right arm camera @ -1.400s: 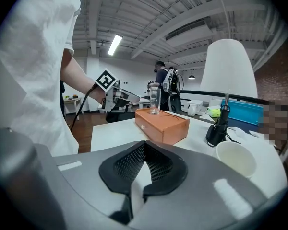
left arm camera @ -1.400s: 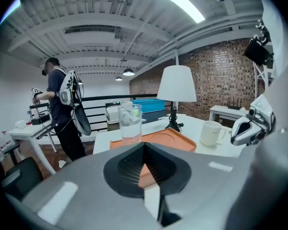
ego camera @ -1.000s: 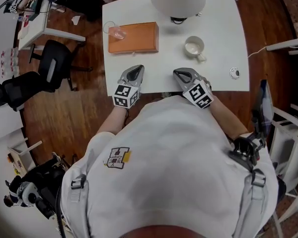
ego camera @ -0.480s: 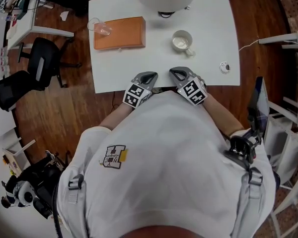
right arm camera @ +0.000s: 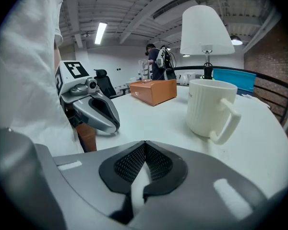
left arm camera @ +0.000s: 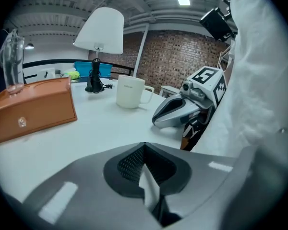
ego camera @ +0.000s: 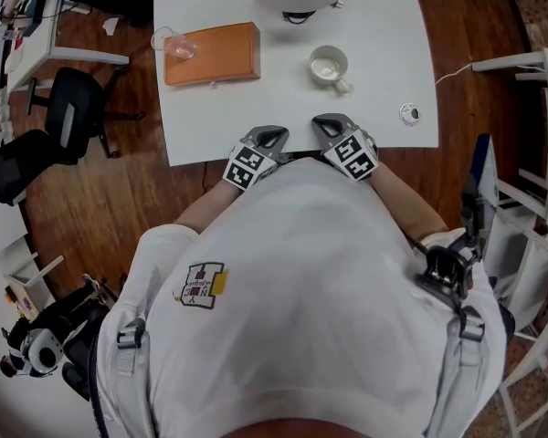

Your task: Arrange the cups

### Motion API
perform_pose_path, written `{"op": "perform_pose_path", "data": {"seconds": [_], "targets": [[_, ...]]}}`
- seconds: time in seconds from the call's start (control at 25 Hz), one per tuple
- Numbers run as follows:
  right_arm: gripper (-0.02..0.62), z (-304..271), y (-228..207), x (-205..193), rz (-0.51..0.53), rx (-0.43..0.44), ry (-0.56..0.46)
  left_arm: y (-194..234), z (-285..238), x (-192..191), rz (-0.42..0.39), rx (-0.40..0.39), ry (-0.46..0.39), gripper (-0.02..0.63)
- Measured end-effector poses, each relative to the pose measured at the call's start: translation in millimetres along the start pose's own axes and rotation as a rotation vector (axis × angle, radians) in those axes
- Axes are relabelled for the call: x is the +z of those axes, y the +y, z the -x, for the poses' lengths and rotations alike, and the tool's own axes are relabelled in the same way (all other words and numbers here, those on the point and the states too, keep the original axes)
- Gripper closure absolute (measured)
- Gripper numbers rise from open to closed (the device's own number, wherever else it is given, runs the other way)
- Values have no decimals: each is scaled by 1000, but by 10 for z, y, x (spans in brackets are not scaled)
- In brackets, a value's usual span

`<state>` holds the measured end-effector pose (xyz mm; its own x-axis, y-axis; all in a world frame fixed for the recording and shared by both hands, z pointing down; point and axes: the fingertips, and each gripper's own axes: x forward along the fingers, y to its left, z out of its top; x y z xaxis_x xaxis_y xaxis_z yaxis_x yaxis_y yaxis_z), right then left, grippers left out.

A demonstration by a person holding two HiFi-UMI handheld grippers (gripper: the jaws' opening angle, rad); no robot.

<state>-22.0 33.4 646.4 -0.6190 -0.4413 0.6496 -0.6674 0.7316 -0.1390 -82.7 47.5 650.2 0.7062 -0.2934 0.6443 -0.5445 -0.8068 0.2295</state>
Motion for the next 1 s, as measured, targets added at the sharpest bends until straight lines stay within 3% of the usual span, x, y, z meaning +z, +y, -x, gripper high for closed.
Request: {"op": "perform_pose_path", "data": {"seconds": [1.0], "targets": [[595,-5,33,-20,50,13,4,57,-7,-14,12,26,15,606]]}}
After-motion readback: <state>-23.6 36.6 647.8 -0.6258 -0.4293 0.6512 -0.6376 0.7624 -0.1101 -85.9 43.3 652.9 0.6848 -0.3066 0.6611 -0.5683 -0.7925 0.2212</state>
